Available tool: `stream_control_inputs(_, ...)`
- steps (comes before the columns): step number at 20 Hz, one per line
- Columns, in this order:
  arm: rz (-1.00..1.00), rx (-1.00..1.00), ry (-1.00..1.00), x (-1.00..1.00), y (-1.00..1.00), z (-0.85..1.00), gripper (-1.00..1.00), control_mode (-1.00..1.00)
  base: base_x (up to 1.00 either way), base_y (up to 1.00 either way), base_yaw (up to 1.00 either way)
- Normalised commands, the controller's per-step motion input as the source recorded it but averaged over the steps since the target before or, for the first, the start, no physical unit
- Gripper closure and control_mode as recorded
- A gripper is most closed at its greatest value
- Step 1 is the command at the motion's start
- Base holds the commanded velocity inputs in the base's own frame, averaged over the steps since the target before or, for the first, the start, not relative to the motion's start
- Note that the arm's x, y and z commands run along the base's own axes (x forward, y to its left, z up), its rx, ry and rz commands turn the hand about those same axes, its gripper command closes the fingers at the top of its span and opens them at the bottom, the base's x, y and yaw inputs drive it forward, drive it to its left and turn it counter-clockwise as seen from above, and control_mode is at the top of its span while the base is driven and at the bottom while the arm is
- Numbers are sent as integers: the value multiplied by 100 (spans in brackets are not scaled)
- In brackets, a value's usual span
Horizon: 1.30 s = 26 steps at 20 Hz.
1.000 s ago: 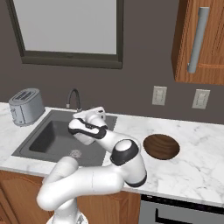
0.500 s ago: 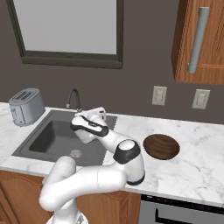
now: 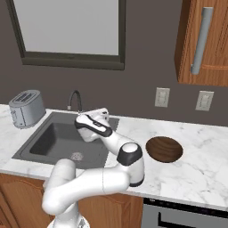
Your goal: Rinse each bowl for a few seconds and place them down in the sink or on the counter.
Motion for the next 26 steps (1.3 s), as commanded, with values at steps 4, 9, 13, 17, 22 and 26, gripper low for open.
stream_control_inputs(4, 0, 4, 0, 34, 0, -18, -100, -100, 0, 0, 0)
stream_control_inputs(9, 0, 3, 0, 37, 0, -22, -100, -100, 0, 0, 0)
stream_control_inputs(13, 0, 2, 2, 36, 0, -23, -100, -100, 0, 0, 0)
stream_control_inputs(17, 0, 2, 2, 36, 0, -24, -100, -100, 0, 0, 0)
stream_control_inputs(22, 0, 1, 0, 35, 0, -25, -100, -100, 0, 0, 0)
stream_control_inputs(26, 0, 0, 0, 22, 0, -35, -100, -100, 0, 0, 0)
